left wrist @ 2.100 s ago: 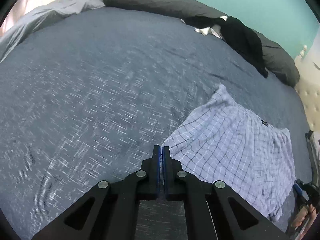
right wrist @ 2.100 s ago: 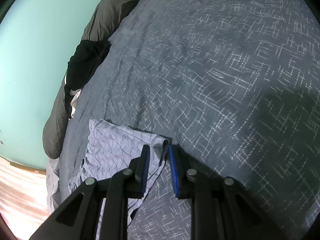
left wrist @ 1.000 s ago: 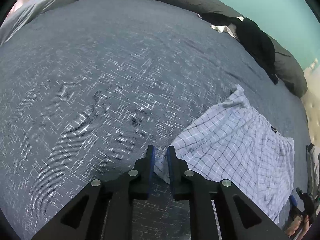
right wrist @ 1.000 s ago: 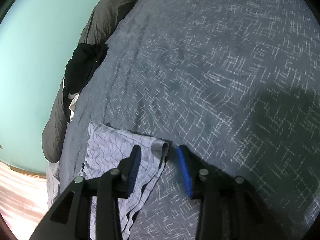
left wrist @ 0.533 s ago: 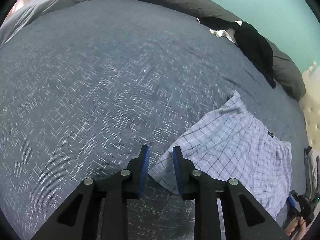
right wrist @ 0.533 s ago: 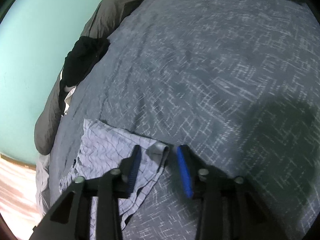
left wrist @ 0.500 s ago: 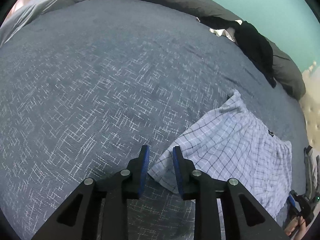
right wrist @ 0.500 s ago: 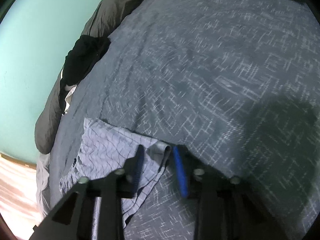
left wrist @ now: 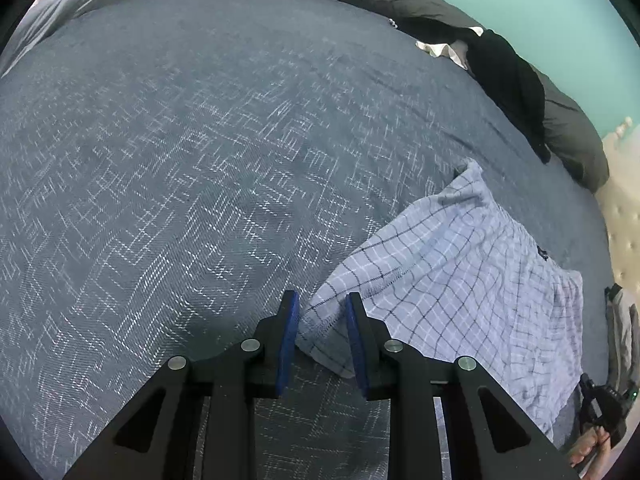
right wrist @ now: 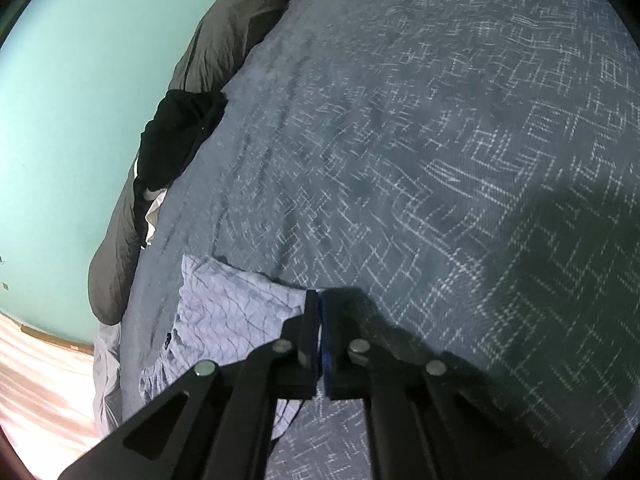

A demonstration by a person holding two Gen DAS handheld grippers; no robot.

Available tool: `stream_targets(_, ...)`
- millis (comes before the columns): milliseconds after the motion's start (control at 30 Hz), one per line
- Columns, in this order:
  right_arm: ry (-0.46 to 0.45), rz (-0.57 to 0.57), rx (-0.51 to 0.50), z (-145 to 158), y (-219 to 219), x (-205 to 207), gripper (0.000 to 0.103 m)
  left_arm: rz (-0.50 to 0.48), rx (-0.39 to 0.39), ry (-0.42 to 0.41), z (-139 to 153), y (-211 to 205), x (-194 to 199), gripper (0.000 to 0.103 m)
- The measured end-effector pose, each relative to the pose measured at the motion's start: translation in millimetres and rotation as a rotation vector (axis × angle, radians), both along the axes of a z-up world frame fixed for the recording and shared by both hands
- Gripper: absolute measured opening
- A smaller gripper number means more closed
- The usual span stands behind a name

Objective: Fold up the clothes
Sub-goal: 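Open both grippers and move them toward the shorts waistband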

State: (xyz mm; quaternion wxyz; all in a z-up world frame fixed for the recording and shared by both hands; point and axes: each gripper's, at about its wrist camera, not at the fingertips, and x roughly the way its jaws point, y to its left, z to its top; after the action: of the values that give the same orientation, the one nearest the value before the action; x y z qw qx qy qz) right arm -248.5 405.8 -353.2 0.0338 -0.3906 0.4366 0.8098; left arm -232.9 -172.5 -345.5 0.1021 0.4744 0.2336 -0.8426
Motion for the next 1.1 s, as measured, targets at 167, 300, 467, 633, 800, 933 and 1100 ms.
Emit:
stream_targets(167, 0.014, -0.027, 0.019, 4.4, 2.8, 3.5, 0.001, 0.005, -0.008, -0.004, 0.1, 1.3, -0.2, 0.026)
stream_targets(300, 0.010, -0.034, 0.019, 3.7, 3.8, 3.6, 0.001, 0.013, -0.008, -0.006, 0.3, 2.7, 0.7, 0.026)
stream_targets(467, -0.025, -0.020, 0.016, -2.1, 1.9, 0.8, 0.003, 0.032, -0.019, 0.014, 8.4, 3.6, 1.5, 0.026)
stream_targets(633, -0.064, -0.051, 0.033, -0.3, 3.9, 2.4, 0.003, 0.039, -0.021, 0.050, 19.8, 9.0, -6.7, 0.028)
stream_targets(800, -0.047, -0.039, 0.061, 12.1, 3.1, 0.3, 0.006, -0.016, -0.022, 0.085, 29.0, 21.0, -39.0, 0.031)
stream_targets(933, 0.006, 0.040, 0.059, 28.3, -8.9, -14.5, 0.012, -0.071, -0.011, 0.107, 34.9, 23.8, -66.4, 0.035)
stream_targets(1100, 0.020, 0.182, 0.020, 36.6, -38.0, -43.2, 0.027, -0.136, 0.003, 0.115, 38.8, 42.7, -110.8, 0.043)
